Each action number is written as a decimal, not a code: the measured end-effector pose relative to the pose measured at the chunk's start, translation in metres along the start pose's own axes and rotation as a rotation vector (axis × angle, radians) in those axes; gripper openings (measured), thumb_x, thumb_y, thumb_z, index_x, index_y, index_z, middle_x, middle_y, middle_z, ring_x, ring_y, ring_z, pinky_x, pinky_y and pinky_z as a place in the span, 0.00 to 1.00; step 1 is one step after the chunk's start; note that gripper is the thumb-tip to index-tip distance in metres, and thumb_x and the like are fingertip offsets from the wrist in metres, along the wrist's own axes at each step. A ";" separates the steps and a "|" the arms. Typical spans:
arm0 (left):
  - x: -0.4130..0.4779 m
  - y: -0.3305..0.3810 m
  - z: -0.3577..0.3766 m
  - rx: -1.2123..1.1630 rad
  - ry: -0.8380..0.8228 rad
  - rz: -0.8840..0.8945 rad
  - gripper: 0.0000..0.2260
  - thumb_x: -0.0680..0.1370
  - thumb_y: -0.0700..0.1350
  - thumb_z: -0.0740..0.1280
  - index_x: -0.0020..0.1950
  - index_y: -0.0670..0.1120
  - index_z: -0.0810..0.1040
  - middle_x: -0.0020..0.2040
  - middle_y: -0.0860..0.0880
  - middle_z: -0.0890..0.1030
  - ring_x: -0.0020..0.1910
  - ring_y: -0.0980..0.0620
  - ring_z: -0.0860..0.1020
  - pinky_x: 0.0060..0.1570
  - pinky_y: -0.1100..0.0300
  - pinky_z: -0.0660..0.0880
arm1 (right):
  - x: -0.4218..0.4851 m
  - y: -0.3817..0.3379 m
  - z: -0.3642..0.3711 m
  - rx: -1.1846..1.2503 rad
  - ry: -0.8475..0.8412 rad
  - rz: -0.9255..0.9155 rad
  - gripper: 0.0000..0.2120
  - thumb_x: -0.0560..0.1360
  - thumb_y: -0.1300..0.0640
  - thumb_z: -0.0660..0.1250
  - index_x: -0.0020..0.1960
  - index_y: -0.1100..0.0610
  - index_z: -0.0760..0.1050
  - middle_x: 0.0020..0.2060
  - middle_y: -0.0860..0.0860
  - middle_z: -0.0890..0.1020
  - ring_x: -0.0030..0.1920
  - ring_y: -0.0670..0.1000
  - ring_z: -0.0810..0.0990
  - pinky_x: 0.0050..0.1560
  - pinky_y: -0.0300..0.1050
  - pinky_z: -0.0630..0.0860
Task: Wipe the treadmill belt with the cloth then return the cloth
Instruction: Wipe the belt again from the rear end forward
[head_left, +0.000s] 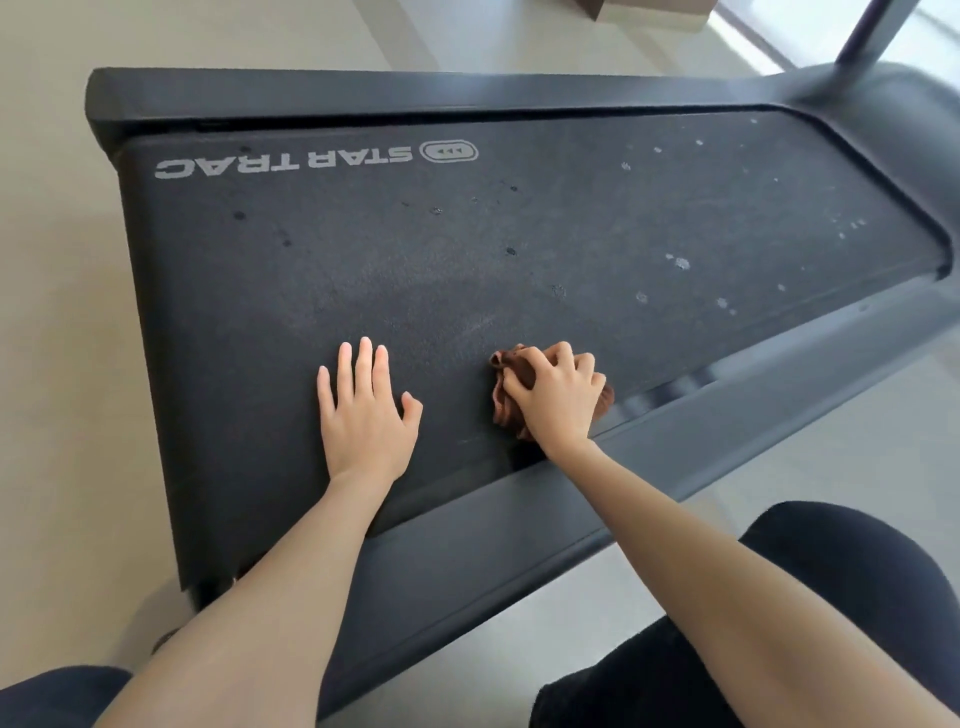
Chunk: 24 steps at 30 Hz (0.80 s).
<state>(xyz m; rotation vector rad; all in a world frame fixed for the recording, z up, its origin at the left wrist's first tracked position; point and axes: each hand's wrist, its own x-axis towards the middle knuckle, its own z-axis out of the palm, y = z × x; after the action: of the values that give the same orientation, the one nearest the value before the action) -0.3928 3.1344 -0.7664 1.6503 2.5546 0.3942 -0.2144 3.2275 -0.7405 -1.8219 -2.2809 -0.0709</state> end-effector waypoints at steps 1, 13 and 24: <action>0.000 0.000 0.000 -0.004 0.002 -0.001 0.27 0.78 0.51 0.58 0.75 0.41 0.61 0.76 0.43 0.60 0.76 0.44 0.54 0.73 0.44 0.49 | -0.002 -0.003 -0.001 0.006 -0.028 0.052 0.15 0.76 0.43 0.63 0.56 0.49 0.79 0.50 0.54 0.77 0.50 0.62 0.70 0.47 0.52 0.63; 0.000 0.005 0.008 0.058 0.068 -0.037 0.25 0.77 0.48 0.63 0.73 0.40 0.66 0.75 0.42 0.63 0.75 0.44 0.58 0.71 0.40 0.53 | 0.029 -0.007 0.016 0.099 0.155 -0.252 0.13 0.70 0.43 0.66 0.45 0.51 0.81 0.41 0.51 0.79 0.42 0.59 0.74 0.42 0.49 0.66; 0.023 0.046 -0.011 0.101 0.023 0.008 0.26 0.79 0.53 0.54 0.72 0.40 0.67 0.74 0.44 0.65 0.74 0.46 0.61 0.71 0.44 0.55 | 0.087 0.042 0.007 0.123 -0.119 -0.597 0.16 0.72 0.39 0.64 0.51 0.49 0.80 0.45 0.51 0.77 0.46 0.60 0.73 0.43 0.50 0.65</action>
<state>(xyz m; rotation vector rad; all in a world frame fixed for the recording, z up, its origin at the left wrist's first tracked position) -0.3639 3.1712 -0.7428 1.6987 2.6265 0.2910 -0.1930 3.3218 -0.7334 -1.0616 -2.7622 0.0830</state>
